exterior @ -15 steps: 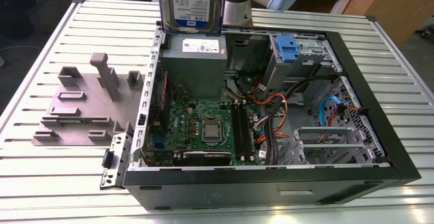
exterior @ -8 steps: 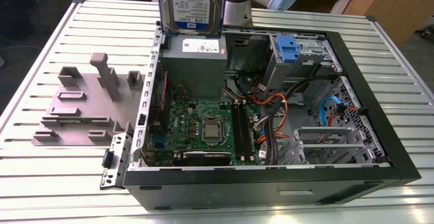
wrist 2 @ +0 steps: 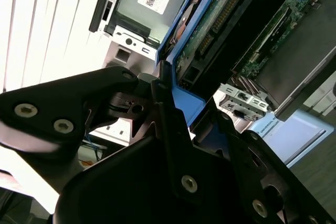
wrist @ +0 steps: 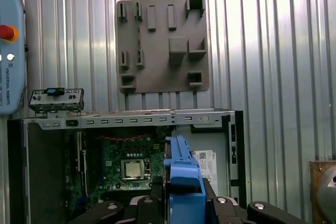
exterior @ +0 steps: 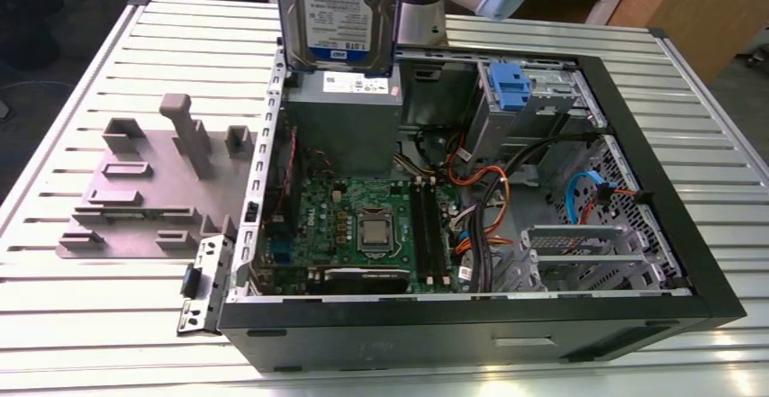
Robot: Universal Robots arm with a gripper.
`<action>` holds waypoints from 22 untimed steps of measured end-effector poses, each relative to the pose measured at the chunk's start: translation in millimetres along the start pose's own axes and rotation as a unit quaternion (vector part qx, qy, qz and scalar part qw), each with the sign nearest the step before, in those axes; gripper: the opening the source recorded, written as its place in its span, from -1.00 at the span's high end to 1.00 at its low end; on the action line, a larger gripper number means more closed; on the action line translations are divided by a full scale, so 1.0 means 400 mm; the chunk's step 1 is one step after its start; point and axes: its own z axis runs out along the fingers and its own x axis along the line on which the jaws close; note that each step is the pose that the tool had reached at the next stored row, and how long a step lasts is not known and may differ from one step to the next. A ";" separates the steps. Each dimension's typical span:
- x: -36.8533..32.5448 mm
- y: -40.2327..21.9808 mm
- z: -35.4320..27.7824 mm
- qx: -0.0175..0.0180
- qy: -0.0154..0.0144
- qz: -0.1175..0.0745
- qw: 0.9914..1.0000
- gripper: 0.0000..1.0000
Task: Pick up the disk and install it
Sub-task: 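Pick up the disk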
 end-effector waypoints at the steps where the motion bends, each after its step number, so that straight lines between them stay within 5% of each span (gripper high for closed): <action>1: 0.004 0.000 0.000 0.000 0.001 0.000 1.000 0.27; 11: 0.046 -0.006 0.000 0.000 0.005 0.000 1.000 0.27; 22: 0.062 -0.066 0.001 0.000 0.005 0.000 1.000 0.27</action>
